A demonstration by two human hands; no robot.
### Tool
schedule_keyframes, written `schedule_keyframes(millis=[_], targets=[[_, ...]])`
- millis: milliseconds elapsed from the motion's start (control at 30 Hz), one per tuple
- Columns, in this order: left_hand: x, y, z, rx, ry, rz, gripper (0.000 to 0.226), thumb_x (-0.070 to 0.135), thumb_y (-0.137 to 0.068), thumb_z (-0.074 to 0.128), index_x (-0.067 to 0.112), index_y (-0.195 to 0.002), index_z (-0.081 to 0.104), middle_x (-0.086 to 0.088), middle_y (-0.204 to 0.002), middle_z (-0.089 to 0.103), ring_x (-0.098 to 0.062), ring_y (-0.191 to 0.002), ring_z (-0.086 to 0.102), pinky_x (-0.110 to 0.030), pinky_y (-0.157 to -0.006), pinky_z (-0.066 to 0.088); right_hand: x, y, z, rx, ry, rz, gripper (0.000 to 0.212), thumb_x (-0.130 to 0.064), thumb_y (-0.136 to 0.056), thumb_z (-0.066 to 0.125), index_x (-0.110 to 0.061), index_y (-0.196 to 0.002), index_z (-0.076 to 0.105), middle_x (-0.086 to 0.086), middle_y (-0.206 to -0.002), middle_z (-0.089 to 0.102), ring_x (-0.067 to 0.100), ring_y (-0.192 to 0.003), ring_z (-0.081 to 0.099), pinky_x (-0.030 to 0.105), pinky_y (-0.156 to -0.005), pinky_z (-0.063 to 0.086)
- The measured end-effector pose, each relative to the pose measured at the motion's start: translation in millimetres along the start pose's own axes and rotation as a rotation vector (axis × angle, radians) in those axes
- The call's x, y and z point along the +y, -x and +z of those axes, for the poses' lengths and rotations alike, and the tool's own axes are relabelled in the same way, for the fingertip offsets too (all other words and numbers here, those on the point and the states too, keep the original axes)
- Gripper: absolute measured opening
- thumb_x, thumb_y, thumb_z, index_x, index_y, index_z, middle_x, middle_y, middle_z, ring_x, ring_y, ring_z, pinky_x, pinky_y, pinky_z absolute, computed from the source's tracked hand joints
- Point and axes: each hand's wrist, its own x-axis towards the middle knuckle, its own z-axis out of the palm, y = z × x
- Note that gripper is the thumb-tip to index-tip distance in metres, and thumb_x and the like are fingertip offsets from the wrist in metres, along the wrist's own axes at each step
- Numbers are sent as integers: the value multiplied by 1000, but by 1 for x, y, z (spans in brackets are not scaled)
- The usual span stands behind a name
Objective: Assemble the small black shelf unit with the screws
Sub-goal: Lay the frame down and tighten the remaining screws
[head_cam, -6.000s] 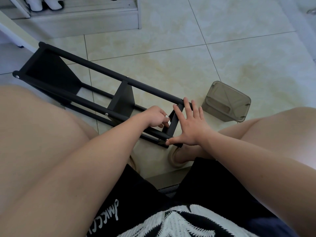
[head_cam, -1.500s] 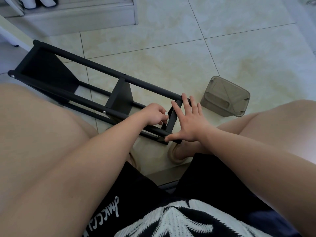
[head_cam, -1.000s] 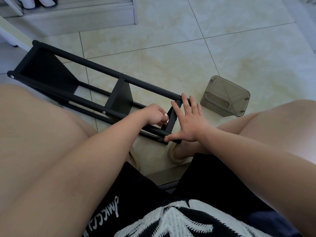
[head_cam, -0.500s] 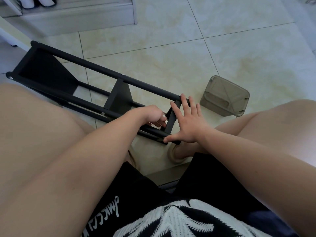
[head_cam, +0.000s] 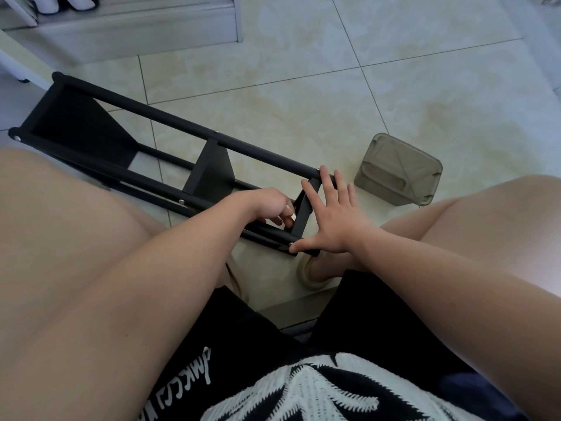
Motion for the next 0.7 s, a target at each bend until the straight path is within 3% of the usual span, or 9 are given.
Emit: schedule_keyframes(millis=[567,700], targets=[[-3,4,-2,-5,-80,74,26,5,-101,44,18,-85,59,4,-82,72,-14,-86,60,-26,-66,39,2,-2,1,1,-5,5,147,-107,-42,29,-31,-158,-19,12,-160,-38,40,-148,-33,59,-122,-8],[-5,2,-3,-13,-110,87,26,3,-101,47,18,-84,61,3,-82,71,-16,-88,59,-25,-71,42,2,-2,1,-4,-7,6,147,-107,-42,29,-31,-158,-19,12,-160,-38,40,-148,-33,59,-122,-8]])
